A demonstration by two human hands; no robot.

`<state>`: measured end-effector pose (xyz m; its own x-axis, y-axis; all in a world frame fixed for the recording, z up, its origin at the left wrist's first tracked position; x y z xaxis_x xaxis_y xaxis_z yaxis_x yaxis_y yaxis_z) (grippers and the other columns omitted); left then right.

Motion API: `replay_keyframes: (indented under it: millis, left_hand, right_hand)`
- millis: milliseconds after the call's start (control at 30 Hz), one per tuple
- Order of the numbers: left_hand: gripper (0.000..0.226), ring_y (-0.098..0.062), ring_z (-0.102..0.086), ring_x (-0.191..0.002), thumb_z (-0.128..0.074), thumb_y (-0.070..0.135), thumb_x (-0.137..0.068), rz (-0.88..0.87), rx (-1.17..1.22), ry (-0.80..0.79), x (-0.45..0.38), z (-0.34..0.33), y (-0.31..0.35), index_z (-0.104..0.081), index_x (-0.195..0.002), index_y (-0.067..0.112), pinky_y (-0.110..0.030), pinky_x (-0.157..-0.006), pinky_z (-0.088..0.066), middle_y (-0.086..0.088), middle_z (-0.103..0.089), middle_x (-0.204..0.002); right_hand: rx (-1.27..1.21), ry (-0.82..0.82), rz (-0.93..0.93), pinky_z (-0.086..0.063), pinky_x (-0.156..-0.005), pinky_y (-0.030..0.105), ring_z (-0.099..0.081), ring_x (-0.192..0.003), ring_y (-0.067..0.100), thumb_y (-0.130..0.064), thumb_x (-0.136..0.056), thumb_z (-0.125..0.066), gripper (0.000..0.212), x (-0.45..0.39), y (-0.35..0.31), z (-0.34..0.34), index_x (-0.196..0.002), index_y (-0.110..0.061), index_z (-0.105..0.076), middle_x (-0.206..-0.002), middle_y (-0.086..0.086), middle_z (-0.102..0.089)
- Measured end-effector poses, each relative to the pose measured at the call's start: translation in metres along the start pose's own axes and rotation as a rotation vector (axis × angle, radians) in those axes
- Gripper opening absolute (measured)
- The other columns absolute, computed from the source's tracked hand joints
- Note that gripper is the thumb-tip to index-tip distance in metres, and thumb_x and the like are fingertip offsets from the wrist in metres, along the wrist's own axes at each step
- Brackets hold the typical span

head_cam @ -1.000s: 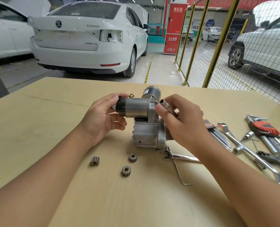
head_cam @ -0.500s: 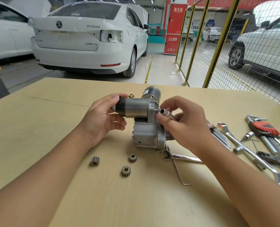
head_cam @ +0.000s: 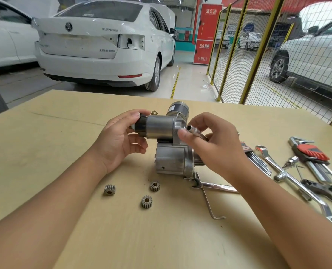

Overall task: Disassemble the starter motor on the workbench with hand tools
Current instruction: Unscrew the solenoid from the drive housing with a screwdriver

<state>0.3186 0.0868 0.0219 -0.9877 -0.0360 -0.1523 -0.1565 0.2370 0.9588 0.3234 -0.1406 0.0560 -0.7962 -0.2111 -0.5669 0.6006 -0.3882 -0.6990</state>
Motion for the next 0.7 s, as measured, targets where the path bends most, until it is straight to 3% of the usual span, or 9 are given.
replay_keyframes:
  millis: [100,267,400,500,600,700]
  left_hand:
    - [0.036,-0.03,-0.059,-0.06,-0.057,0.035,-0.091,-0.001,-0.005,0.001,-0.0002,0.0006,-0.0002,-0.074,-0.117,0.018,-0.036,-0.058,-0.054,-0.018,-0.057,-0.109]
    - [0.035,-0.031,-0.059,-0.061,-0.058,0.035,-0.092,-0.007,-0.008,-0.002,-0.0008,0.0009,-0.001,-0.074,-0.117,0.018,-0.037,-0.058,-0.055,-0.019,-0.056,-0.111]
    - [0.035,-0.031,-0.059,-0.062,-0.057,0.035,-0.092,-0.016,-0.012,0.001,-0.0011,-0.0001,-0.0014,-0.074,-0.116,0.017,-0.037,-0.058,-0.055,-0.02,-0.056,-0.114]
    - [0.034,-0.031,-0.059,-0.062,-0.058,0.036,-0.091,-0.02,0.002,0.007,-0.0013,-0.0004,-0.0016,-0.075,-0.114,0.017,-0.036,-0.057,-0.054,-0.018,-0.059,-0.111]
    - [0.034,-0.03,-0.059,-0.061,-0.059,0.036,-0.091,-0.025,0.001,0.006,-0.0014,0.0,-0.0017,-0.075,-0.114,0.018,-0.036,-0.056,-0.054,-0.017,-0.061,-0.11]
    - [0.034,-0.03,-0.059,-0.062,-0.058,0.036,-0.092,-0.035,0.009,0.017,-0.0018,-0.0001,-0.0035,-0.075,-0.115,0.017,-0.037,-0.056,-0.054,-0.016,-0.062,-0.11]
  right_hand:
    - [0.097,0.01,-0.038,-0.035,-0.053,0.026,-0.044,-0.053,0.006,-0.059,-0.083,-0.063,0.038,-0.0027,0.002,-0.0026,-0.072,-0.022,-0.06,-0.062,-0.009,-0.055]
    - [0.074,-0.019,-0.035,-0.038,-0.059,0.023,-0.055,-0.059,0.003,-0.042,-0.081,-0.075,0.018,0.0001,0.0004,0.0005,-0.076,-0.028,-0.065,-0.069,-0.011,-0.063]
    - [0.119,0.026,-0.111,-0.037,-0.054,0.031,-0.046,-0.057,0.006,-0.068,-0.079,-0.059,0.044,-0.0033,-0.0026,-0.0023,-0.063,-0.027,-0.052,-0.06,-0.015,-0.053]
    - [0.155,-0.022,-0.082,-0.043,-0.058,0.039,-0.048,-0.061,0.014,-0.057,-0.082,-0.063,0.039,-0.002,-0.0037,-0.0039,-0.064,-0.025,-0.049,-0.06,-0.009,-0.051]
    - [0.044,-0.06,-0.072,-0.047,-0.061,0.034,-0.058,-0.069,0.014,-0.047,-0.076,-0.076,0.029,0.0,0.0004,-0.0002,-0.073,-0.024,-0.06,-0.071,-0.005,-0.062]
    - [-0.019,-0.027,-0.135,-0.038,-0.055,0.031,-0.048,-0.056,0.009,-0.063,-0.079,-0.064,0.042,-0.002,0.0043,-0.0007,-0.063,-0.026,-0.052,-0.057,-0.011,-0.052]
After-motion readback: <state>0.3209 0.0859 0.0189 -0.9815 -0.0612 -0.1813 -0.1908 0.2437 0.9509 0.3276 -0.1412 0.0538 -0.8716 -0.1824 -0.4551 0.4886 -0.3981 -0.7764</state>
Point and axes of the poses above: each hand's wrist, its own x-axis away from the middle knuckle, its own z-axis out of the back of the hand, y = z × x, the point moved 5 cm from there along -x, towards the middle knuckle
